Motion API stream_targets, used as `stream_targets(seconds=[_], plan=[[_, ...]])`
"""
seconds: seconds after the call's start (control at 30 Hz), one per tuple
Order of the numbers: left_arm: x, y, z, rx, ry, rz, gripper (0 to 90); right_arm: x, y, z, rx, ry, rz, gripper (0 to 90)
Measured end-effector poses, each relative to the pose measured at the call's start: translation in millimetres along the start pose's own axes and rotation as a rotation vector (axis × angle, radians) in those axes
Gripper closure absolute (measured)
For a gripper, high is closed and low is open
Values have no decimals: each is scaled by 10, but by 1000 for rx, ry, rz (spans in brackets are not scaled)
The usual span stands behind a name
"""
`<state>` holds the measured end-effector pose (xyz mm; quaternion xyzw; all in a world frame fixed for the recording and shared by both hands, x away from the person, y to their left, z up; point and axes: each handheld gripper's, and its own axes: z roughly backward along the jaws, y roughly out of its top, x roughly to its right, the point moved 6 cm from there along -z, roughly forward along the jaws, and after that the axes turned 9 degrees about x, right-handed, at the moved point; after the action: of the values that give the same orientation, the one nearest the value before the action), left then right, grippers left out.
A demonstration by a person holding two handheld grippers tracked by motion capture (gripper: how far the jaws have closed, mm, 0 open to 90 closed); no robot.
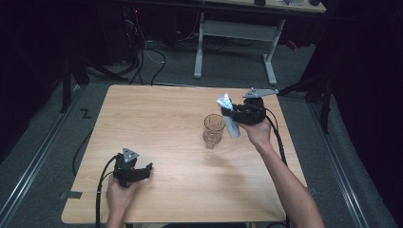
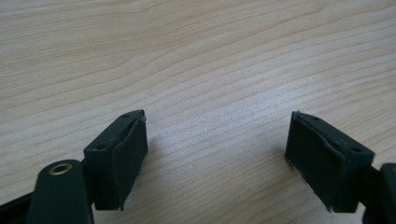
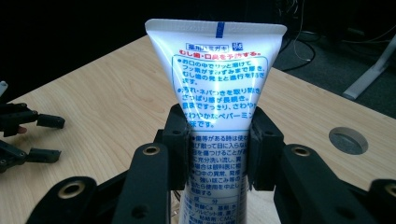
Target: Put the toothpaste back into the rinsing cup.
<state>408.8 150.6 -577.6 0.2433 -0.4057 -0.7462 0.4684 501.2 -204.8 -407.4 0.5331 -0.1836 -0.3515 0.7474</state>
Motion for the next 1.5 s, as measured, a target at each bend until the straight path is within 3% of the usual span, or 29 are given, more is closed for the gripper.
stream_targets(seconds=[0.63,0.87,1.5], plan=[[1,-1,0,-1,-1,-3,210,-54,172,-258,47,-13,7,661],[1,0,1,-2,-1,-3,210,-70,184,-359,42,-40,32,660],[1,0,1,-2,-3,-4,210,-3,117,-557,31,-72,21,657]])
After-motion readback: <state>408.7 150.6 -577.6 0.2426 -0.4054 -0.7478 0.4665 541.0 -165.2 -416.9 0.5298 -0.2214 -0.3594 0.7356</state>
